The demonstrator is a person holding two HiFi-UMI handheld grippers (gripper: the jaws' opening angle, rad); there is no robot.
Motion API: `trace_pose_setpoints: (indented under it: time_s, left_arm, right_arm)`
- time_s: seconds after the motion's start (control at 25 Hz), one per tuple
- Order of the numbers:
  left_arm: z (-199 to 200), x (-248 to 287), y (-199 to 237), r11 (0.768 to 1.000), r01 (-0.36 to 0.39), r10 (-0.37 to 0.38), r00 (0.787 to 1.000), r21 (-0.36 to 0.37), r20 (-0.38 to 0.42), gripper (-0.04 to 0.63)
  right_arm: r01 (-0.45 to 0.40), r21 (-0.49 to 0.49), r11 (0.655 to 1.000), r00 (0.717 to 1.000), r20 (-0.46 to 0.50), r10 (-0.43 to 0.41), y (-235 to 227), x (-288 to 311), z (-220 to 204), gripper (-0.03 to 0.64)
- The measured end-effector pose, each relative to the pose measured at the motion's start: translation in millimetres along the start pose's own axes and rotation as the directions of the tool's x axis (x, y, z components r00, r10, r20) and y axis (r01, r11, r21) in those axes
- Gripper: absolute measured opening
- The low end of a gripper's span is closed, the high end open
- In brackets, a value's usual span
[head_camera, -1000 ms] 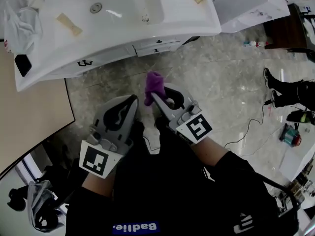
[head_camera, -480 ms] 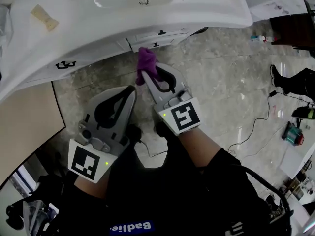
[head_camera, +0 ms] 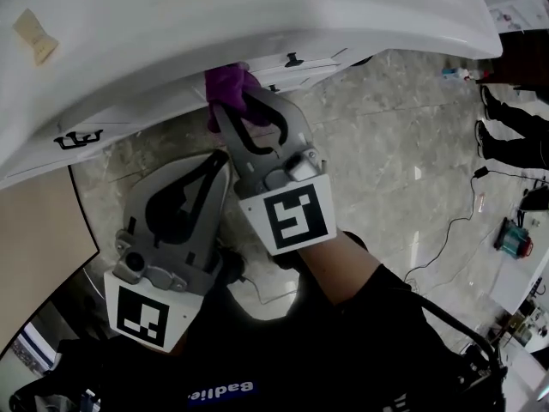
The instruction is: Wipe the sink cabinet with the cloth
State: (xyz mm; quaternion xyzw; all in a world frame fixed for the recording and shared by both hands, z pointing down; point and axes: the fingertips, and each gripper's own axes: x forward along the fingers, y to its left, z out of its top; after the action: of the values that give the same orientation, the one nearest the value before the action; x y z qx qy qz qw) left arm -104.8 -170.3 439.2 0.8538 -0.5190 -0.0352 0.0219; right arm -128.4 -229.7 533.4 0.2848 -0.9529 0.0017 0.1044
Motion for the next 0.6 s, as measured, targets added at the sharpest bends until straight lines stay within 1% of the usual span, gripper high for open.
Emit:
trace_pose_setpoints:
  time_s: [0.28, 0.48, 0.6]
  left_arm:
    - [-29, 2, 10, 0.999, 0.042, -0.043, 0.996, 0.017, 0.077, 0.003]
    - [-52, 8, 15, 0.998, 0.055, -0.059, 0.992, 0.035, 0.108, 0.003]
    - [-66, 9, 16, 0.998, 0.06, -0.063, 0.99, 0.031, 0.123, 0.003]
  right_arm:
    - [0.068, -0.056, 0.996, 0.997, 0.048, -0.066, -9, 23, -13, 0.06]
    - [0.101, -0.108, 0.989, 0.992, 0.085, -0.093, -22, 23, -17, 0.06]
    - [0.112, -0.115, 0.987, 0.989, 0.111, -0.1, -32, 19, -14, 0.06]
